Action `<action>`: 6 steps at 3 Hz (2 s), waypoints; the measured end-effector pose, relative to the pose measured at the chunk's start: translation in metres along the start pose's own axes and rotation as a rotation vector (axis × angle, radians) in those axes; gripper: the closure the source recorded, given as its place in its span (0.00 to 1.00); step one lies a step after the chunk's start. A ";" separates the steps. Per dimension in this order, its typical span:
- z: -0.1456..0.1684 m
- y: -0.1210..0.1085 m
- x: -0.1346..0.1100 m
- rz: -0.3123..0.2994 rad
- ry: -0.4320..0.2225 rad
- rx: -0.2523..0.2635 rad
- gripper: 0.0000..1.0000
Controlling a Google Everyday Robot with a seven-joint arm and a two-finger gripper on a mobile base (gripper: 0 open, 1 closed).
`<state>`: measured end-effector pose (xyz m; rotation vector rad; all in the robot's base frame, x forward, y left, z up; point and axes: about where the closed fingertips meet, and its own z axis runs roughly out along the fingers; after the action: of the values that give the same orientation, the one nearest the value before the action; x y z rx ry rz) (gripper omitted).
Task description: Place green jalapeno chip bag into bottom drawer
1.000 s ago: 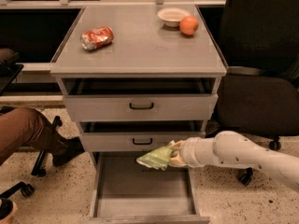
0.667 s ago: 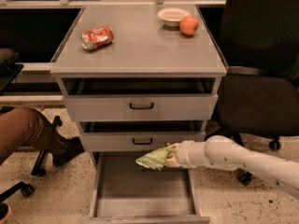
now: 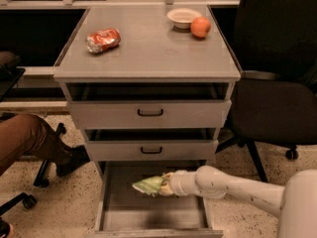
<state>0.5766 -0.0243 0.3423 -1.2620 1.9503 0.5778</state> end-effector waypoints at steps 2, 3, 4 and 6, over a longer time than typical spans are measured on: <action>0.067 0.046 0.061 0.127 -0.011 -0.081 1.00; 0.068 0.047 0.061 0.127 -0.010 -0.082 1.00; 0.082 0.048 0.093 0.191 -0.026 -0.101 1.00; 0.123 0.063 0.168 0.334 -0.021 -0.123 1.00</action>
Offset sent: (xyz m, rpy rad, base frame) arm -0.0201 0.0231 -0.0638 0.0534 0.0892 -0.0107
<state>0.5182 -0.0092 0.1334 -1.0011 2.1511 0.8847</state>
